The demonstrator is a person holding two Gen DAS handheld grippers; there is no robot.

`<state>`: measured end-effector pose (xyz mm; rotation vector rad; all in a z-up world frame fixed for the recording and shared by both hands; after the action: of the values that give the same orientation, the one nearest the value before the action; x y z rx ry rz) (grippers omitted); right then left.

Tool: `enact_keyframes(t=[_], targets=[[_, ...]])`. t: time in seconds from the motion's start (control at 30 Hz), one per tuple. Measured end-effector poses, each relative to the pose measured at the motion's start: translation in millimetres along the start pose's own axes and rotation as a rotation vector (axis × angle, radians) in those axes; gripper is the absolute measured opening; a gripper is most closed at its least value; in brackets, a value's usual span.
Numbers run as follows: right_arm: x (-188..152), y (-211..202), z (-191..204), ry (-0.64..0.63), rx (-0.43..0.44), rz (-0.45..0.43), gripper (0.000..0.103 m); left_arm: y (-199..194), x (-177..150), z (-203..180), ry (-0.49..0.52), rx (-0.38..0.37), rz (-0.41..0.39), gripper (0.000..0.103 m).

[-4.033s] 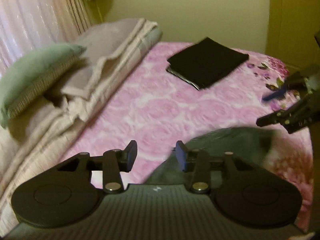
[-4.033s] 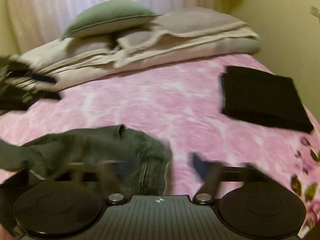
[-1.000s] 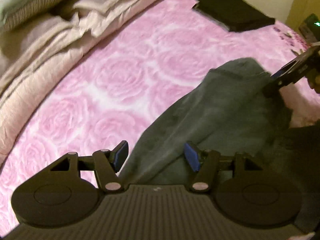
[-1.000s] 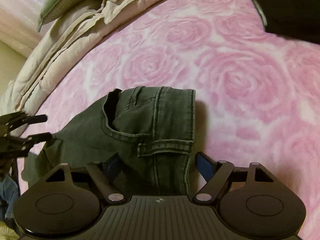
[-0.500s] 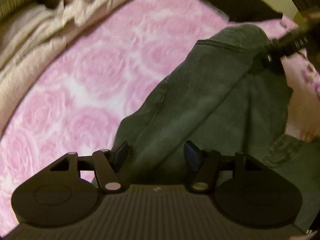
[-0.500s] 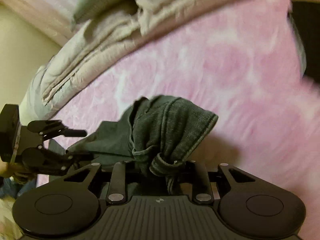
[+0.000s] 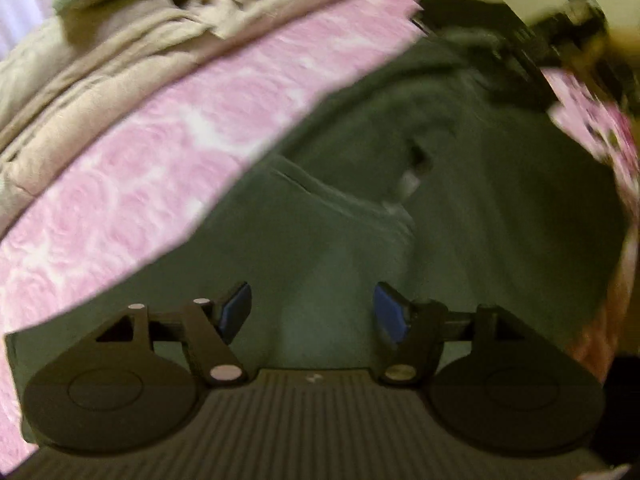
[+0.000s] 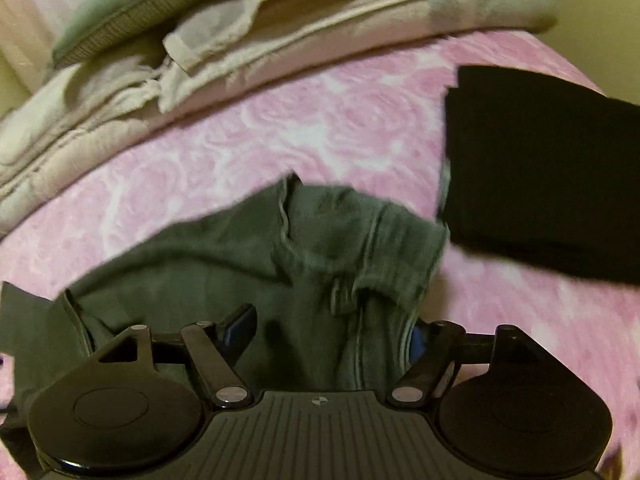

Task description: Fold clothes

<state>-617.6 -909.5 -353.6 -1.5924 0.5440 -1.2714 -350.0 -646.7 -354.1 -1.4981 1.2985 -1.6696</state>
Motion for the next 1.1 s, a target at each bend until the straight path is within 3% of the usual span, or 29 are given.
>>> enact_keyframes(t=[0.07,0.1,0.13,0.17,0.2,0.3,0.43,0.57,0.67,0.73,0.77,0.9,1.03,1.1], targets=[[-18,-12,7,0.019,-0.065,-0.005,0.076,18,-18,-17,0.1,0.033,0.067,0.061],[-27,-19,11,0.028,-0.099,-0.011,0.077,24,-26,-17,0.131,0.068,0.082,0.045],[-37,-26,14,0.038,-0.131,-0.016,0.083,28,-34,-16,0.156,0.104,0.09,0.018],[-49,-35,17,0.057,-0.16,-0.015,0.092,32,-42,-14,0.181,0.139,0.099,0.008],[-60,-44,20,0.076,-0.189,-0.015,0.093,25,-48,-7,0.154,0.16,0.064,0.004],[-95,-71,30,0.127,-0.269,-0.015,0.093,-37,-66,37,-0.092,0.234,-0.114,0.004],[-124,-104,85,0.074,-0.282,-0.049,0.093,-116,-156,76,-0.405,0.287,-0.22,0.003],[-148,-120,165,0.01,-0.206,-0.035,0.093,-194,-249,115,-0.717,0.335,-0.318,0.005],[-169,-123,228,-0.047,-0.122,0.007,0.093,-205,-321,114,-0.955,0.237,-0.334,0.019],[-181,-125,261,-0.102,-0.078,0.023,0.093,-204,-355,105,-1.05,0.221,-0.336,0.041],[-185,-125,272,-0.129,-0.06,0.032,0.093,-203,-368,100,-1.083,0.225,-0.334,0.044],[-202,-124,301,-0.213,-0.012,0.067,0.093,-196,-386,87,-1.049,0.301,-0.244,0.041],[-213,-119,297,-0.243,-0.012,0.102,0.093,-181,-381,63,-0.742,0.372,-0.078,0.044],[-216,-117,284,-0.232,-0.025,0.112,0.093,-164,-375,56,-0.527,0.403,0.014,0.045]])
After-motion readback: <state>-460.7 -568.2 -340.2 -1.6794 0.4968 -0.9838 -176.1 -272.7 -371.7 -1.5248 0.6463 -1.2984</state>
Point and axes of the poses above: each gripper's, at about its wrist camera, not at the fingertips, and y roughly the way its jaws point, z to its left, x to its top, the point moved 5 cm from there along y, roughly the way its jaws point, and after that the axes turned 10 degrees about -x, right-handed, at the moved point
